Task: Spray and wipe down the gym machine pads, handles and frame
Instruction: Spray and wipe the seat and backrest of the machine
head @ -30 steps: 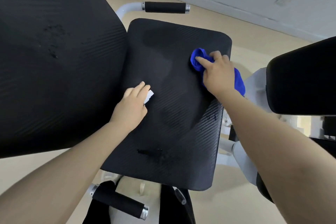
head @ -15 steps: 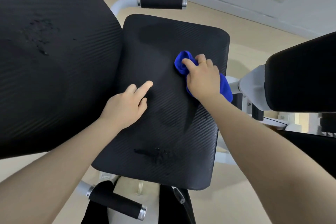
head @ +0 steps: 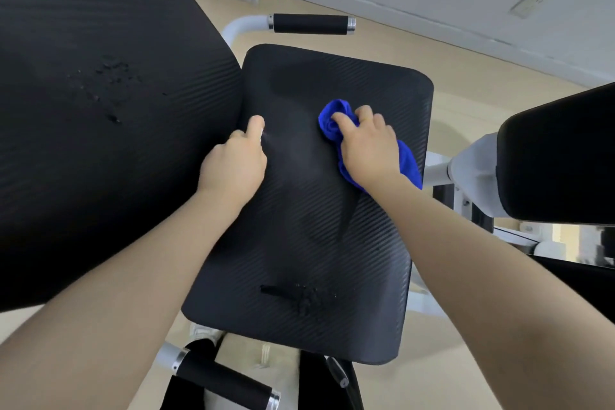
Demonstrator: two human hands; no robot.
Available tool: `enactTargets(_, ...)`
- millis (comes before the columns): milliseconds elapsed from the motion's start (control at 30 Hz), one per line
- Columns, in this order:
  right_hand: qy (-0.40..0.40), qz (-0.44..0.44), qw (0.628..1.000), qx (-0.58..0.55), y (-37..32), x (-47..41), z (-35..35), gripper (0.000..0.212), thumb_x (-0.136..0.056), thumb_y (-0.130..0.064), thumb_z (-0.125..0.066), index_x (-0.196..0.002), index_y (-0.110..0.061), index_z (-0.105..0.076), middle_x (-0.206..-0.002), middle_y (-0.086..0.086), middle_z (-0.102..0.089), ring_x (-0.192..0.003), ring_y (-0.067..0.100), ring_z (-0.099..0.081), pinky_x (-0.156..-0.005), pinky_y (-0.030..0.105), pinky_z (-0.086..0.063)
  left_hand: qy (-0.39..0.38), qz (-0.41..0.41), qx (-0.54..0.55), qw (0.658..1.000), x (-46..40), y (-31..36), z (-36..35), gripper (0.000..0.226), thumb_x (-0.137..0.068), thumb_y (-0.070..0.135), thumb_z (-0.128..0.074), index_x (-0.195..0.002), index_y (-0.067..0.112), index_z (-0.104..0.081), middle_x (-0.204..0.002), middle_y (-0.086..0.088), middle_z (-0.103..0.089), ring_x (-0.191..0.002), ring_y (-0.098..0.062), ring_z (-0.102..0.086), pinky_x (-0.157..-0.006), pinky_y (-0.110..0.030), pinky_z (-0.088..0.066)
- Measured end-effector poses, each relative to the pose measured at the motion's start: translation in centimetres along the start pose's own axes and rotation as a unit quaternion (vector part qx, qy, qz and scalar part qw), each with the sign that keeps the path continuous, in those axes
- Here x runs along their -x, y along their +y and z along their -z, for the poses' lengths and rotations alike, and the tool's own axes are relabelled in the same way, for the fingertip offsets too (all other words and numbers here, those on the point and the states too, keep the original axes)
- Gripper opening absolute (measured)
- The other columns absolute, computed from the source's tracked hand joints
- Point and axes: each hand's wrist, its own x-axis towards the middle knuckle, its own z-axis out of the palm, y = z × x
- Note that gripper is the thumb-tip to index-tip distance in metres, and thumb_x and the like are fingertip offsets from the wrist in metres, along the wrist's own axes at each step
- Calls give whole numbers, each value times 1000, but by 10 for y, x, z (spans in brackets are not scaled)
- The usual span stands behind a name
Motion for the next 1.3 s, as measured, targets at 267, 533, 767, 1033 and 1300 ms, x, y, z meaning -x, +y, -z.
enactTargets(267, -38, 149, 988, 18, -26, 28, 2, 51, -91, -14, -45, -140, -21, -35, -132, 18, -40, -104, 36, -47, -79, 43, -40, -35, -6, -155, 987, 42, -3, -17, 41, -97, 12, -33, -138, 12, -27, -92, -8, -45, -37, -14, -27, -33, -23, -15)
enactTargets(533, 7, 90, 996, -19, -63, -23, -4, 45, -83, -15, -55, -126, -28, -53, -125, 12, -48, -95, 34, -50, -73, 39, -38, -79, 2, -165, 983, 34, -2, -18, 45, -79, 15, -40, -119, 20, -59, -64, 4, -54, -28, -7, -45, -34, -18, 4)
enactTargets(767, 38, 235, 970, 52, -48, 1, -10, 45, -71, -21, -62, -114, -33, -61, -101, 5, -61, -74, 28, -56, -60, 34, -40, -33, 39, -22, 998, 41, -6, -13, 52, -93, 24, -46, -141, 16, -26, -98, -12, -51, -57, -30, -54, -44, -29, -29)
enactTargets(1033, 23, 170, 985, -2, -40, 44, -12, 53, -62, -16, -76, -112, -26, -65, -95, 11, -61, -61, 27, -52, -54, 30, -36, -77, -15, 281, 956, 62, -22, -3, 54, -90, 24, -59, -138, 33, -35, -103, 2, -53, -75, -12, -53, -76, -30, -44)
enactTargets(1300, -73, 69, 993, 63, 5, 40, 16, 51, -91, -15, -46, -138, -33, -35, -128, 13, -41, -101, 34, -47, -81, 43, -38, -48, -19, -54, 997, 68, -13, 10, 50, -93, 13, -38, -141, 21, -26, -88, -6, -38, -45, -16, -31, -40, -27, -22)
